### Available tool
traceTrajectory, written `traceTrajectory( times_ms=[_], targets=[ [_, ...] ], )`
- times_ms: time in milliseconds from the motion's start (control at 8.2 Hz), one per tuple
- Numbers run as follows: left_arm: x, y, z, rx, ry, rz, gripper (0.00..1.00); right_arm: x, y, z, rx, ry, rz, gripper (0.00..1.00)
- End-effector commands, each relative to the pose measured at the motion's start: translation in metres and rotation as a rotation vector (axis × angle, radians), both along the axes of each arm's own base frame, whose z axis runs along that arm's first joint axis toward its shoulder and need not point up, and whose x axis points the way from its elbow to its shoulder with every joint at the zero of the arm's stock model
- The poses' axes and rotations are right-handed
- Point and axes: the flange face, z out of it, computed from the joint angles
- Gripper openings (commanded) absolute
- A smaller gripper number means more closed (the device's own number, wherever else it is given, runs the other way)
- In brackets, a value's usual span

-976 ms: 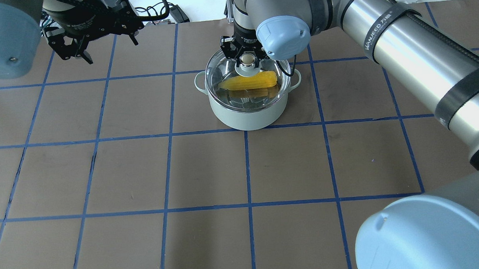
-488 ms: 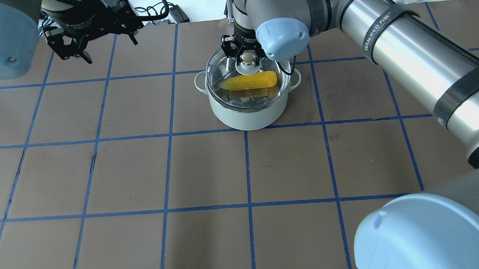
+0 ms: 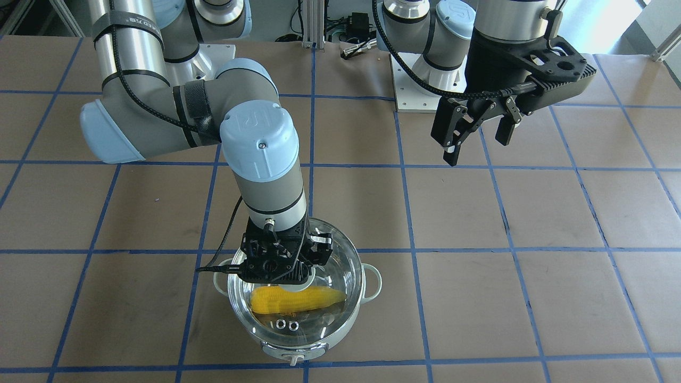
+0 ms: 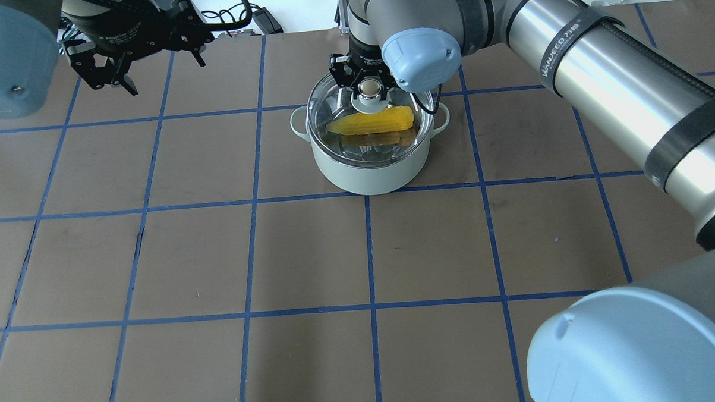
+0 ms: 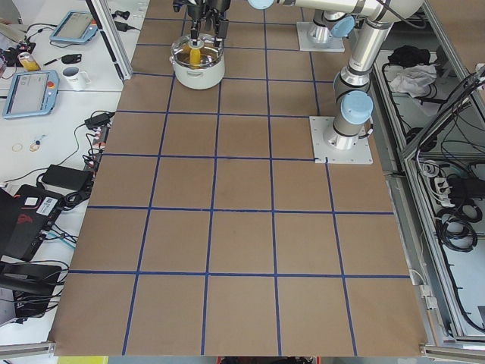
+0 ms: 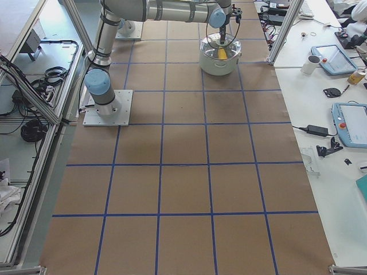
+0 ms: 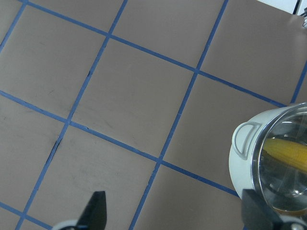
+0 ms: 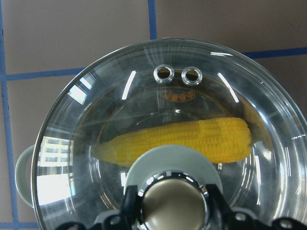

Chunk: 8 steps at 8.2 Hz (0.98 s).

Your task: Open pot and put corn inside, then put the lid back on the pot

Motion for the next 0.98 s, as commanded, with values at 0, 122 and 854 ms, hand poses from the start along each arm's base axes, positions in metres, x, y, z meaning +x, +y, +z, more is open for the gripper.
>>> traceTrajectory(
  times_ms=[0,122,854],
  targets=[
    [0.0,0.0,0.0,0.0,0.0,0.002,1.0,0.0,0.0,-0.003,0.004,0.002,-0.002,0.26],
    [0.0,0.0,0.0,0.0,-0.001,0.003,1.0,0.0,0.0,-0.003,0.006,0.002,-0.003,0.26],
    [0.002,0.0,-0.01,0.066,-0.007,-0.037,1.0,0.0,0.001,-0.002,0.008,-0.01,-0.031,0.26]
  ],
)
